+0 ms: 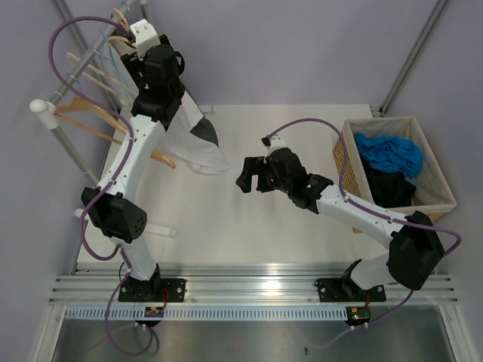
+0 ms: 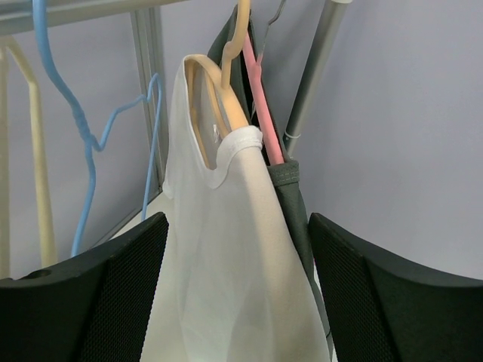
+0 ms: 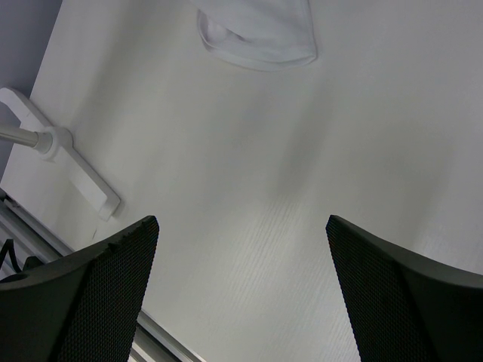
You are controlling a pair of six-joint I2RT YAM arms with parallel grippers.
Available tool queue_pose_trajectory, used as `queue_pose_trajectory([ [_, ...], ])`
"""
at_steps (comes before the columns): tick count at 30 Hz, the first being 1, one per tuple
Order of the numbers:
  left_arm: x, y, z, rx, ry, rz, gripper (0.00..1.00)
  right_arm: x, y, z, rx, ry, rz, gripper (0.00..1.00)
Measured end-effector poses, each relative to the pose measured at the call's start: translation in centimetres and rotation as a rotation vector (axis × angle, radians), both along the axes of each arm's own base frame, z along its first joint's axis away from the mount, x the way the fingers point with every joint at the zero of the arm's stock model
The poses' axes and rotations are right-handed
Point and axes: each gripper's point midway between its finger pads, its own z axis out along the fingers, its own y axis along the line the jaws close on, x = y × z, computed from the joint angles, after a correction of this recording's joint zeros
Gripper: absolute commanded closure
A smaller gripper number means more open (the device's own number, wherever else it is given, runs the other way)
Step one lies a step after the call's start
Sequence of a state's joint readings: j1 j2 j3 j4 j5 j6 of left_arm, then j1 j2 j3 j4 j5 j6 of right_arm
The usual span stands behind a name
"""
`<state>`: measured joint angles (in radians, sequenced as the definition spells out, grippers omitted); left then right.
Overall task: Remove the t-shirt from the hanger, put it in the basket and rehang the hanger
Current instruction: Pick up the hanger from the clothesline.
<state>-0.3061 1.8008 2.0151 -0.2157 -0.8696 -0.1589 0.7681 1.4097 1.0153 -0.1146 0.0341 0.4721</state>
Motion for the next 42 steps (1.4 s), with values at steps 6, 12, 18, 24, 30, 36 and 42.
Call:
queue_pose_trajectory([
  [6, -0.6, 1.2, -0.3, -0.058, -0.015, -0.016, 0.21, 0.1, 0.3, -0.2, -0.012, 0.006, 0.008, 0.01],
  [12, -0.9, 3.8, -0.5, -0.173, -0.061, -0.051, 0.20, -0.1, 0.6, -0.6, -0.024, 0.015, 0.018, 0.01],
  [18, -0.7, 5.0, -0.7, -0.219, -0.079, -0.056, 0.18, -0.2, 0.5, -0.7, -0.033, 0.020, 0.021, 0.01],
  [24, -0.7, 4.6, -1.0, -0.229, -0.067, -0.089, 0.19, -0.2, 0.8, -0.7, -0.037, 0.021, 0.026, 0.01],
  [30, -0.7, 4.3, -0.9, -0.230, -0.063, -0.111, 0.22, -0.3, 0.9, -1.2, -0.051, 0.032, 0.032, 0.01],
  [36, -0.5, 4.0, -1.2, -0.231, -0.052, -0.127, 0.27, -0.3, 1.1, -1.2, -0.057, 0.031, 0.037, 0.01],
  [42, 0.6, 3.8, -2.5, -0.227, -0.022, -0.132, 0.37, 0.0, 1.6, -1.2, -0.065, 0.028, 0.046, 0.01],
])
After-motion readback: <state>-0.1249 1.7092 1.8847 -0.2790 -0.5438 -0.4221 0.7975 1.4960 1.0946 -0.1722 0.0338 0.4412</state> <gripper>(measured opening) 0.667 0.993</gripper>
